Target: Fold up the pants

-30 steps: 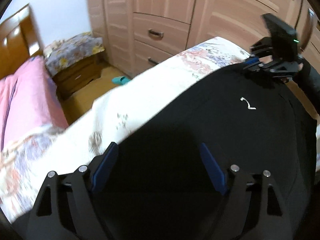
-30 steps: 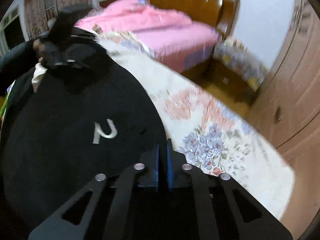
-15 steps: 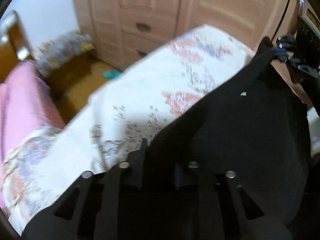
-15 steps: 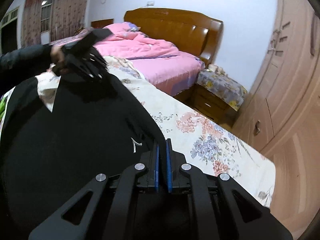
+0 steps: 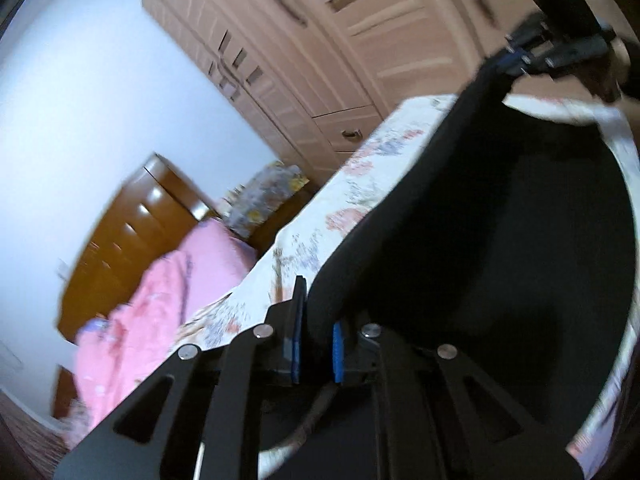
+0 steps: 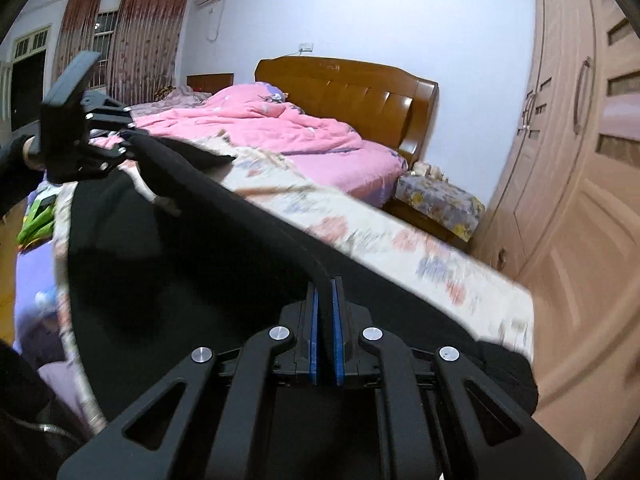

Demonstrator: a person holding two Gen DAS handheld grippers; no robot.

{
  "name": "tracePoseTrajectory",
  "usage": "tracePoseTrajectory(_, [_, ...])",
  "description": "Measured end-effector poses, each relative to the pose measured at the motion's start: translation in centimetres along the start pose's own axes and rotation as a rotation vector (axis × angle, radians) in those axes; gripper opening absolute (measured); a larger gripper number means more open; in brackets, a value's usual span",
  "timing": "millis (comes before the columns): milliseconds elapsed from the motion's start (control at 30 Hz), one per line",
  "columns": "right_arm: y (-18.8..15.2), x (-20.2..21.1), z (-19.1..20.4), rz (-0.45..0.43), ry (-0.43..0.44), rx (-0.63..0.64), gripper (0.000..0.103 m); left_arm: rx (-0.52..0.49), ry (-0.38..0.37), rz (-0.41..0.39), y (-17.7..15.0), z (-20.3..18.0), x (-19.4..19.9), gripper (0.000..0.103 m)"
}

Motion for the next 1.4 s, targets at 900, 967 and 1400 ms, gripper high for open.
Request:
tracePoseTrajectory(900, [-15.6,4.4,0.1,0.191,0.045,-0.787,0.060,1.169,-0.234,-0.185,-14.8,-8.8,3.3,0.100])
tracePoseTrajectory(967, [-15.3,3.8,-0.2,0.201,0.038,-0.797,0.059,1.151,-0.215,-0.176,-15.3,-8.2,3.2,0.100])
tracePoseTrajectory(1400, [-17.1,3.4,-1.3,0.218,-0.048,-0.889,0.012,1.125,-0.191,-0.119,-14.8,-7.0,1.6,0.100])
Point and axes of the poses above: each gripper's, at about its wrist camera, not at the fingertips, and x roughly against the way its jaws point, z to its left, y to its top, the point moved 9 cm from there along -x, roughly the way its jaws point, and after that the axes turned 12 degrees about -y, right-handed, at the moved point
